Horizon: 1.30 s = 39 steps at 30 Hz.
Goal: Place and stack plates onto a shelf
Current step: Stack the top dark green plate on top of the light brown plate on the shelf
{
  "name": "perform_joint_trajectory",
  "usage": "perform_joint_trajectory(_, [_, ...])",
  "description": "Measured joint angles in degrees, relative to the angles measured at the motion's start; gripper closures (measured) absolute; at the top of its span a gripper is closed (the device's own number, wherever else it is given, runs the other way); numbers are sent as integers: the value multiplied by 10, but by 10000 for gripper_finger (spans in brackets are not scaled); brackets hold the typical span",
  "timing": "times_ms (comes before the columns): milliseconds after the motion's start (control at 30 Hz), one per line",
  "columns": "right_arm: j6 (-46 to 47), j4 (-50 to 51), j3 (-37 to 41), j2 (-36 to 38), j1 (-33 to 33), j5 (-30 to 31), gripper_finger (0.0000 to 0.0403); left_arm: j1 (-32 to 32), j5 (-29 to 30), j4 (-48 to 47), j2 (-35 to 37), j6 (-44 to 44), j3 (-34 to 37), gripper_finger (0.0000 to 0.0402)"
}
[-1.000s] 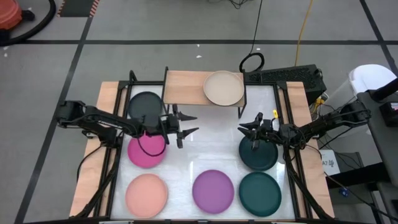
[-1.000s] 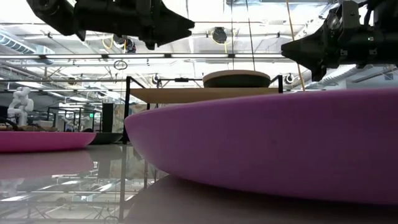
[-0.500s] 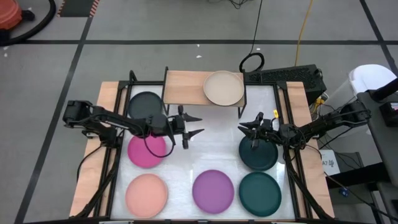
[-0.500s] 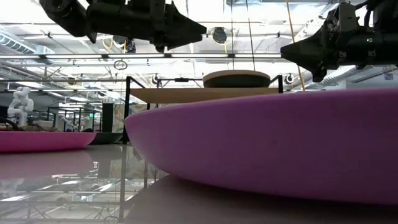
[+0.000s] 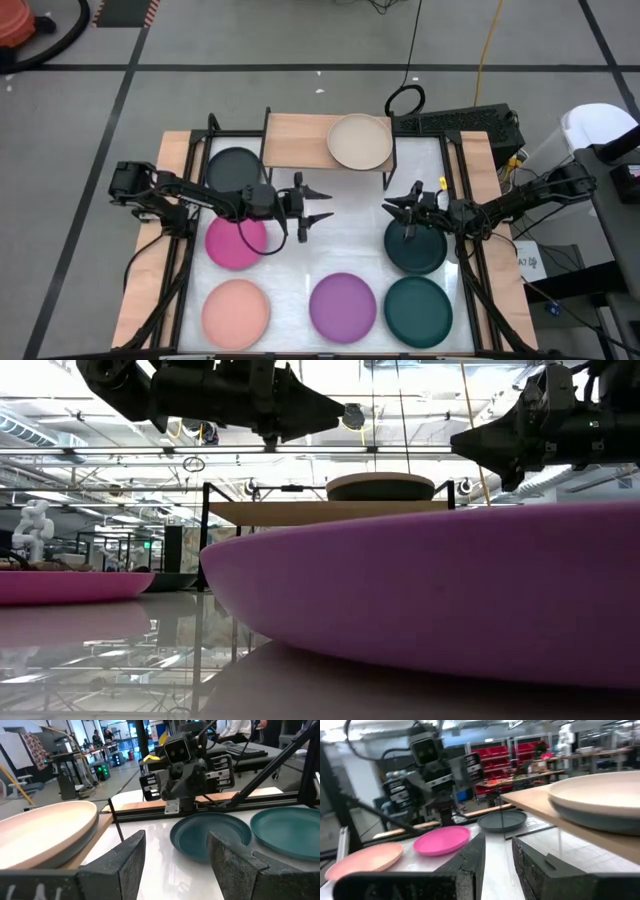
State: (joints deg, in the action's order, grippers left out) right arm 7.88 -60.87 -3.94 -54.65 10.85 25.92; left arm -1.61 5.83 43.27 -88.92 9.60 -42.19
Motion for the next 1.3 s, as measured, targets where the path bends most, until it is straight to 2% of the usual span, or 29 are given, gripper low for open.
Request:
perform_joint_trajectory(100, [-12,51,-32,0,1,-22,321,0,0,-1,0,13,0,188])
perform_joint_trajectory(367, [-8,370,-162,0,2,-22,321,0,2,-1,0,17,0,188])
perform_joint_trajectory(600, [16,452,-192,0,2,-22,321,0,3,-28,2,22,0,188])
perform_joint_trajectory(667, [31,470,-192,0,3,-22,321,0,13,-96,29,44,2,188])
perform_joint_trajectory(833, [104,559,-194,8,21,-26,321,-4,120,-212,148,41,1,188])
perform_joint_trajectory(1033, [183,706,-234,17,50,-21,321,-21,138,-196,249,69,18,188])
perform_joint_trajectory(1167, [235,754,-238,17,71,-22,321,-27,143,-181,266,98,48,188])
perform_joint_trajectory(1300, [292,800,-239,17,79,-52,321,-20,187,-132,272,97,84,188])
